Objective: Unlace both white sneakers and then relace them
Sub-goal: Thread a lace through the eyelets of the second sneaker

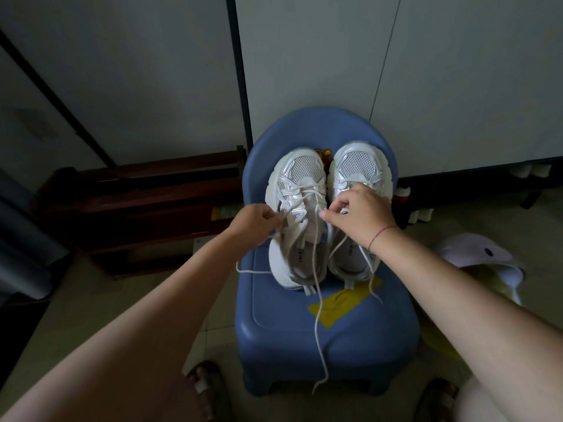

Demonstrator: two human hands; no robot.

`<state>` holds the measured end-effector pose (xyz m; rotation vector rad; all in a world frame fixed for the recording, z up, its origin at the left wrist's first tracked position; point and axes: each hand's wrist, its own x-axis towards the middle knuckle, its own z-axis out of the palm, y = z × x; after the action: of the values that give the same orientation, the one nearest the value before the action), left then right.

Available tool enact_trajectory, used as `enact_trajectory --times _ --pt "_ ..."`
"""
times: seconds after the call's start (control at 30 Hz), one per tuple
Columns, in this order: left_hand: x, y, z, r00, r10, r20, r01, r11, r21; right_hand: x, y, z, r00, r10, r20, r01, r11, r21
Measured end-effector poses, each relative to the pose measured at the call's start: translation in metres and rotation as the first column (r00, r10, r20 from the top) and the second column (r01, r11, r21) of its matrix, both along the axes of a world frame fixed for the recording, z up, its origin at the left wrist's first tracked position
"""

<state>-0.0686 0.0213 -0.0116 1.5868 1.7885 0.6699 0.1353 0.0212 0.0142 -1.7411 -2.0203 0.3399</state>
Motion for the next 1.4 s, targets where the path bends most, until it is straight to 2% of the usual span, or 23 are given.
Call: enact_trajectory --times 0.13,0.27,0.33,0.43,0.53,0.6,0.67,0.73,0.83,0.9,0.93,0.97,1.0,1.03,1.07,1.1,1.13,1.17,1.23,1.33,1.4 --pt "0.000 0.002 -0.002 0.995 -0.013 0.103 0.014 1.000 -0.011 -0.003 0.001 -0.001 0.999 -0.007 0.041 0.006 1.000 0.017" --pt "-0.005 -0.002 -0.008 0.985 -0.093 0.148 0.130 0.955 -0.265 -0.002 0.001 -0.003 0.999 -0.014 0.034 0.014 1.000 0.017" --pt "-0.005 -0.006 -0.005 0.982 -0.114 0.152 0.160 0.929 -0.334 -0.002 0.001 -0.003 0.999 -0.018 0.036 0.017 1.000 0.020" --pt "-0.002 -0.009 0.009 0.975 -0.079 0.209 0.125 0.968 -0.216 -0.002 0.000 -0.003 0.999 -0.017 0.045 0.017 1.000 0.012" --pt "0.001 -0.012 0.031 0.972 -0.106 0.211 0.117 0.992 -0.038 -0.005 -0.004 0.003 0.999 0.036 0.011 -0.037 0.995 0.089" --pt "0.005 -0.018 0.044 0.960 -0.167 0.226 0.164 0.986 0.036 -0.012 -0.012 0.013 0.966 0.237 -0.104 -0.219 0.962 0.160" --pt "0.010 -0.025 0.052 0.948 -0.215 0.234 0.204 0.976 0.074 -0.024 -0.022 0.024 0.867 0.465 -0.180 -0.438 0.883 0.169" --pt "0.010 -0.029 0.056 0.937 -0.227 0.265 0.212 0.974 0.083 -0.033 -0.029 0.026 0.823 0.535 -0.190 -0.515 0.844 0.151" --pt "0.001 -0.028 0.062 0.930 -0.213 0.300 0.200 0.977 0.071 -0.025 -0.021 0.025 0.874 0.414 -0.254 -0.382 0.909 0.166" --pt "-0.005 -0.027 0.065 0.926 -0.194 0.324 0.180 0.981 0.074 -0.012 -0.009 0.024 0.902 0.284 -0.325 -0.235 0.955 0.182" --pt "-0.007 -0.027 0.066 0.922 -0.182 0.341 0.166 0.983 0.077 -0.006 -0.002 0.023 0.891 0.190 -0.413 -0.129 0.977 0.170" --pt "-0.008 -0.027 0.067 0.918 -0.173 0.356 0.154 0.985 0.080 -0.001 0.004 0.022 0.832 0.070 -0.550 -0.009 0.994 0.113" --pt "-0.009 -0.026 0.067 0.916 -0.166 0.364 0.146 0.986 0.082 0.003 0.008 0.022 0.714 -0.046 -0.699 0.078 0.997 0.013" --pt "-0.010 -0.026 0.067 0.917 -0.162 0.365 0.142 0.986 0.083 0.005 0.012 0.021 0.597 -0.162 -0.786 0.119 0.986 -0.112" --pt "-0.010 -0.025 0.064 0.918 -0.160 0.362 0.140 0.987 0.082 0.005 0.015 0.019 0.547 -0.238 -0.803 0.129 0.971 -0.200" --pt "-0.010 -0.024 0.062 0.922 -0.158 0.353 0.139 0.987 0.078 0.006 0.016 0.018 0.600 -0.275 -0.751 0.149 0.961 -0.233" --pt "-0.009 -0.023 0.060 0.928 -0.155 0.338 0.139 0.988 0.072 0.005 0.014 0.018 0.711 -0.259 -0.654 0.166 0.965 -0.203" --pt "-0.008 -0.022 0.058 0.936 -0.155 0.317 0.141 0.988 0.068 0.001 0.009 0.022 0.822 -0.204 -0.532 0.165 0.979 -0.120" --pt "-0.005 -0.021 0.057 0.942 -0.170 0.288 0.159 0.985 0.062 -0.012 -0.011 0.035 0.935 0.018 -0.354 0.010 0.997 0.076" --pt "0.001 -0.023 0.060 0.923 -0.192 0.333 0.180 0.981 0.067 -0.033 -0.036 0.037 0.922 0.325 -0.210 -0.298 0.943 0.150" --pt "0.004 -0.024 0.062 0.915 -0.198 0.353 0.187 0.980 0.066 -0.034 -0.035 0.033 0.922 0.350 -0.166 -0.323 0.931 0.171"
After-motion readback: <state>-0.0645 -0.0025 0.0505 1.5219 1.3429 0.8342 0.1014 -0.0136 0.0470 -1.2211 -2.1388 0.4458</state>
